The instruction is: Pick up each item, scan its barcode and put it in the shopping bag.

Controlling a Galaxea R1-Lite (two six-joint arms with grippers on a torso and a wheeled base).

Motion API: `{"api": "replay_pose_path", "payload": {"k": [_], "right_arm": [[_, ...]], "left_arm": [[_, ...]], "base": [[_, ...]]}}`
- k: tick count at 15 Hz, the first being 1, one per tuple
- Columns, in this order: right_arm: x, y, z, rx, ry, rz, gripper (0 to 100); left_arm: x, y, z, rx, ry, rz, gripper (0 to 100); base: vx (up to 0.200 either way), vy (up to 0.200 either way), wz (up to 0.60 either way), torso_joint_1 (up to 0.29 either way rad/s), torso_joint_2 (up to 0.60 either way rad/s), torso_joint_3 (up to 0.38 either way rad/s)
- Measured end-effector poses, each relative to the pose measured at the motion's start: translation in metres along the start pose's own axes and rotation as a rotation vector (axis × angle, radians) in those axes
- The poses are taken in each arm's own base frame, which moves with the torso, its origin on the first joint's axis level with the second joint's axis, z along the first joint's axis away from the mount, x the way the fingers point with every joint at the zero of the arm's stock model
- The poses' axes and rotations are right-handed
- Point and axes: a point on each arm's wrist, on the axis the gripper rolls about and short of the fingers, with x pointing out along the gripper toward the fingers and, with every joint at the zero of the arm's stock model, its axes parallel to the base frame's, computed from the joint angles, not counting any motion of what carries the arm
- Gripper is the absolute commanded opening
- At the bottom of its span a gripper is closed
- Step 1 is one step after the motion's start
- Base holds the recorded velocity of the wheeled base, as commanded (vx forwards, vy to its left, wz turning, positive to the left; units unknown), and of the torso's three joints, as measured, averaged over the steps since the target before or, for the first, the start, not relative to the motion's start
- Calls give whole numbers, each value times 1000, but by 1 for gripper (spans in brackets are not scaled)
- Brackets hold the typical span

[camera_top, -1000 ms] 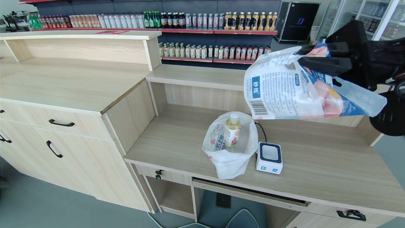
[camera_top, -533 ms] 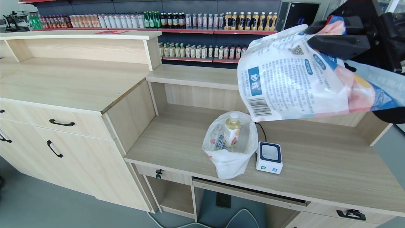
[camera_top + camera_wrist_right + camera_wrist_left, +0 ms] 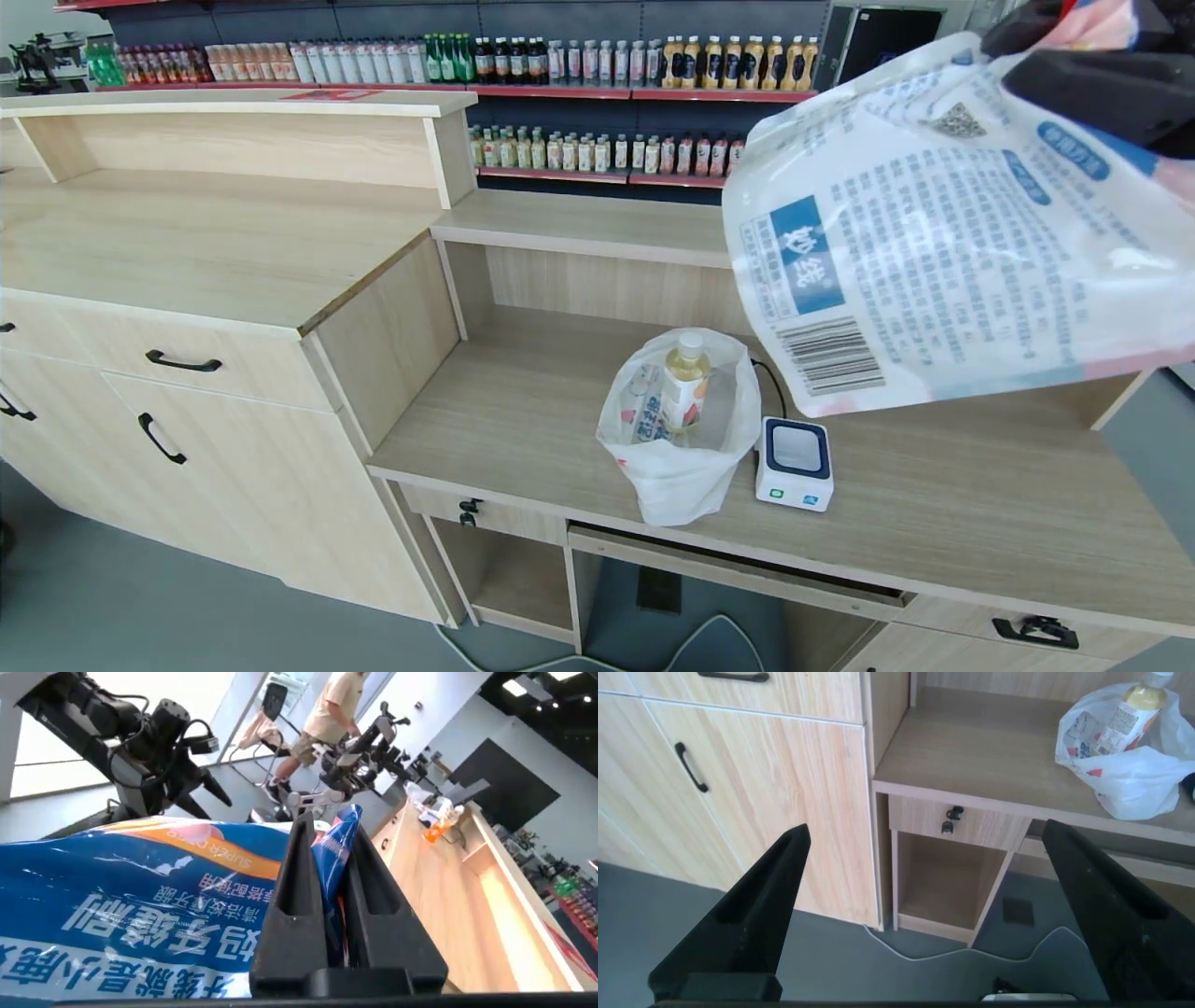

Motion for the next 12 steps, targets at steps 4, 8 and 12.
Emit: {"api": "replay_pose_path", "payload": {"k": [4,8,12], "right_arm": [[-1,8,11,93,2,-2,0],[-1,16,13,158,2,-3,0],[-1,26,8,210,4,-3,0]], "left_arm": [[0,0,0,0,0,0,100],[0,0,0,0,1,0,100],[0,0,0,0,0,0,100]], "base": [[0,0,0,0,0,0],[0,0,0,0,0,0],[0,0,0,0,0,0]]}}
